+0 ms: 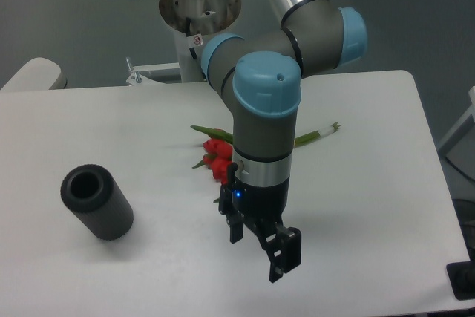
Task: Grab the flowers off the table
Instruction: 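Move the open gripper over the green stems of the red tulips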
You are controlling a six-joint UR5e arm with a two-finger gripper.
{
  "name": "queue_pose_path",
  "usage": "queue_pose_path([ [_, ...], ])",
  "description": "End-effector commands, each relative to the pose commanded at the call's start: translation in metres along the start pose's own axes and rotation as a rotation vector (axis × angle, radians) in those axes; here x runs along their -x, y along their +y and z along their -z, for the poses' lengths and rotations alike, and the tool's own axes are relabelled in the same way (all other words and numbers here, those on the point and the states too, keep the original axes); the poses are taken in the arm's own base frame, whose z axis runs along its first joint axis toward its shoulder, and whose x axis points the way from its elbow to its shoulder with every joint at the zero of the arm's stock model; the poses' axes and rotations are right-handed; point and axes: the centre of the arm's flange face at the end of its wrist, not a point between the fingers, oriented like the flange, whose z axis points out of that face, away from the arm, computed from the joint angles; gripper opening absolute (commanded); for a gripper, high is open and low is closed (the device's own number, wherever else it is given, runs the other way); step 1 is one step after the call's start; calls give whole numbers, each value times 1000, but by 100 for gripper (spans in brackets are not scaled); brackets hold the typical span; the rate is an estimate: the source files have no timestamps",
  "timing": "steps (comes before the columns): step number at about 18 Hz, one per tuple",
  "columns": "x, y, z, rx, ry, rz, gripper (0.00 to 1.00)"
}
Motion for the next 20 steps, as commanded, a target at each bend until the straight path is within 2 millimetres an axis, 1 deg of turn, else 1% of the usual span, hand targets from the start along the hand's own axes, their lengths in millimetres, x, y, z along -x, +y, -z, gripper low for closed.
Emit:
queue_pose_path([
  [3, -2, 3, 1, -16, 10, 8, 100],
  [6, -11, 15, 6, -6, 23, 24, 100],
  [8, -17, 28, 9, 7, 34, 42, 100],
  [12, -33, 62, 11, 49, 102, 91, 100],
  [14, -33, 75, 11, 60, 115, 110, 100],
  [16, -40, 87, 5, 73, 151, 131, 100],
  [18, -54, 96, 1, 85, 180, 141, 100],
  [20, -63, 121, -3, 146, 193, 157, 100],
])
